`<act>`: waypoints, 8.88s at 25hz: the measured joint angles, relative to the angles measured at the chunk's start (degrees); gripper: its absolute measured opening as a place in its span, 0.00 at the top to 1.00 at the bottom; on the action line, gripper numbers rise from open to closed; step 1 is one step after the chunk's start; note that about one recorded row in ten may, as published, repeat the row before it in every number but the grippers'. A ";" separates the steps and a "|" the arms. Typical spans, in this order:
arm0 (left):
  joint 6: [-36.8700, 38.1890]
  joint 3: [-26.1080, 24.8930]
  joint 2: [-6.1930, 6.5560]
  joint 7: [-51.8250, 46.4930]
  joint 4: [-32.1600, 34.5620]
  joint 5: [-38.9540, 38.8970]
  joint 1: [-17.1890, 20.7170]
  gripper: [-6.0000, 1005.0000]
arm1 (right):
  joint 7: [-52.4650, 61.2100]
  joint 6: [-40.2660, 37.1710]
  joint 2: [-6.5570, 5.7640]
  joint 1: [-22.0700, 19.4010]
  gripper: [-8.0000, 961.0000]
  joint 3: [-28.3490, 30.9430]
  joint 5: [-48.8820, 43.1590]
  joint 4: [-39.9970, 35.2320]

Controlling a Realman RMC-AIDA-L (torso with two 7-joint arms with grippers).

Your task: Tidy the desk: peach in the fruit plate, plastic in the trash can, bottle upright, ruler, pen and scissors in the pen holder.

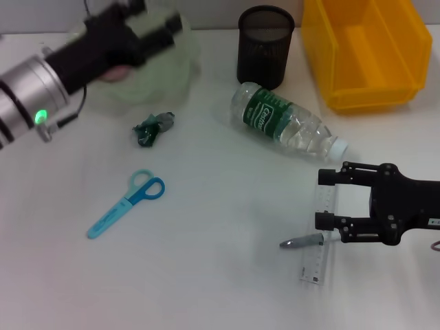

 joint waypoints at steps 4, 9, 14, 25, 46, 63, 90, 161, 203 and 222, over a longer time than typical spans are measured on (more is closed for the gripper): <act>1.29 1.07 0.04 -6.69 5.42 12.53 3.63 0.19 | -0.25 0.00 0.00 0.19 0.20 0.05 0.00 0.00; 1.31 0.64 0.12 -9.95 7.24 20.81 5.85 0.19 | -0.27 0.25 0.00 0.27 0.20 -0.02 -0.04 0.01; 0.32 0.42 0.54 -12.28 7.52 25.10 6.81 0.19 | -0.29 0.10 0.00 0.41 0.20 -0.22 0.00 0.02; -9.46 0.84 -0.22 -13.31 6.88 29.65 5.95 0.19 | -0.27 0.10 0.00 0.47 0.20 0.14 0.22 0.02; -16.34 3.89 -0.55 -12.94 4.33 31.12 3.18 0.19 | -0.15 -0.17 0.25 -0.39 0.20 -0.11 0.31 0.09; -19.86 6.09 -0.64 -12.16 3.21 31.12 1.50 0.41 | -0.20 -0.68 0.27 -0.40 0.20 0.16 0.11 0.01; -5.97 1.91 0.11 -13.62 5.26 31.03 2.09 0.98 | -0.19 -1.51 -0.14 -0.60 0.20 0.66 0.30 0.00; 34.08 -5.57 -0.64 -15.69 -1.00 29.20 -3.35 0.98 | 9.55 -8.93 2.69 5.96 0.55 10.79 0.94 5.12; 34.29 -6.21 -0.10 -16.03 -1.96 29.50 -3.27 0.51 | 9.38 -7.57 2.22 5.75 0.96 11.03 1.82 5.44; 24.76 -18.94 -0.39 -2.83 -2.72 29.09 3.17 0.21 | -3.23 24.00 3.36 3.96 0.95 19.49 33.24 6.93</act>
